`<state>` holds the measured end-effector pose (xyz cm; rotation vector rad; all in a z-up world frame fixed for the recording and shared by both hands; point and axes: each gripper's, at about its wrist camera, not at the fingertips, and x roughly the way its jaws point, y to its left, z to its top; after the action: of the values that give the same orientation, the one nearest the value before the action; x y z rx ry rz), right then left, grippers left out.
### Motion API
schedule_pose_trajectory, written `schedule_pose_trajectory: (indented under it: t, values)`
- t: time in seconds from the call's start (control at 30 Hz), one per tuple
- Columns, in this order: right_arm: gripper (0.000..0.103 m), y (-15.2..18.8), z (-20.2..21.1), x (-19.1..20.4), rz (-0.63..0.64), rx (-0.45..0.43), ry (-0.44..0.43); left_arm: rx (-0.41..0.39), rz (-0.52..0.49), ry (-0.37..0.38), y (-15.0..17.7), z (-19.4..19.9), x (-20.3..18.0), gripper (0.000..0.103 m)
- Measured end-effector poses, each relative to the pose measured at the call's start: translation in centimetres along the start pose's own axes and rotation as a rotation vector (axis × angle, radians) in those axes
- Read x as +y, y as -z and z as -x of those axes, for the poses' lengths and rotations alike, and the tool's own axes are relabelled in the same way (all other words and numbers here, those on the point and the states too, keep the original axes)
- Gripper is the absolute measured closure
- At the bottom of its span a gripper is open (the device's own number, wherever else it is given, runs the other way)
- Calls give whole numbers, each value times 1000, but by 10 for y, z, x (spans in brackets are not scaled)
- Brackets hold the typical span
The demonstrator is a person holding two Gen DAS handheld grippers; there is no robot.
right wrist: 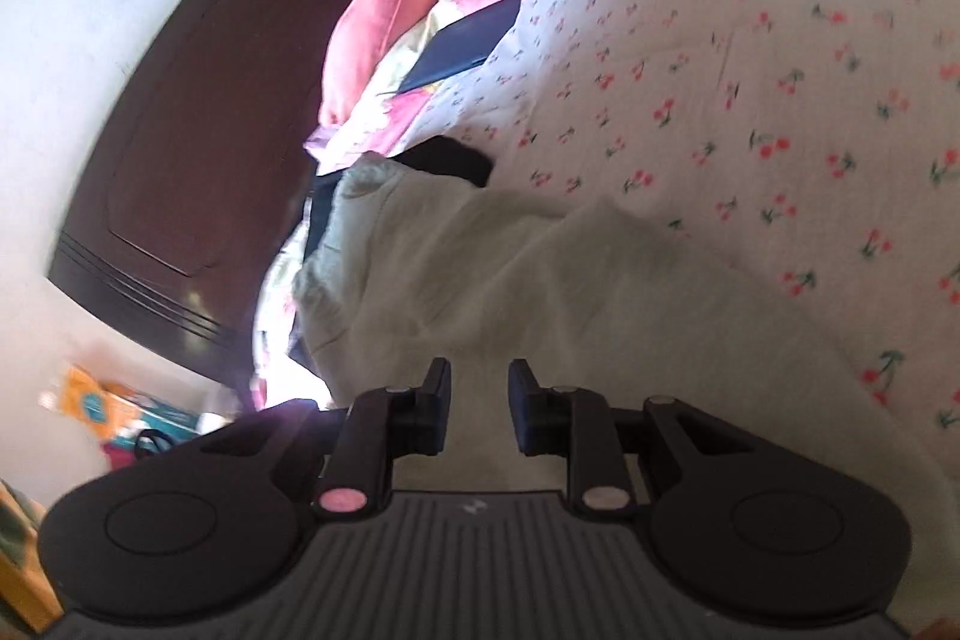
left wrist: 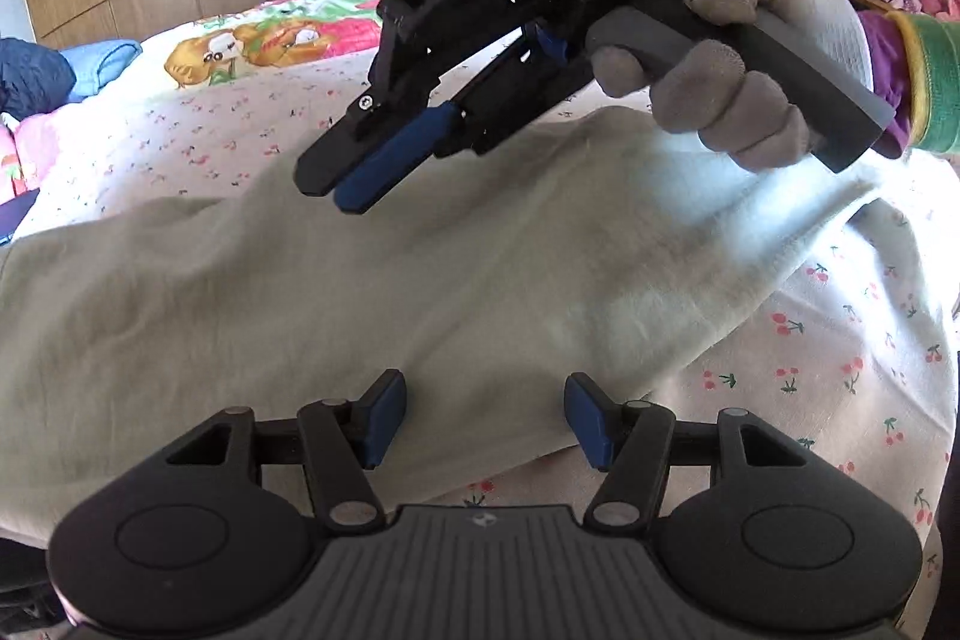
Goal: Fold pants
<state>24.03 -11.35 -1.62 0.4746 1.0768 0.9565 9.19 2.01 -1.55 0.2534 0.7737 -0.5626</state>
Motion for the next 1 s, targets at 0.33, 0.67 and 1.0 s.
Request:
schedule_pose_trajectory:
  t: [0.33,0.67,1.0]
  values:
    - [62,-53,-3,-38,-58,-33,-18,-76,112,-23,-11,3,10,31]
    - [62,-15,-24,5,92,174,-120,-89,143,-28,-4,-5,3,31]
    - [62,-57,17,-15,59,-52,-24,-94,204,-12,-1,-8,13,31]
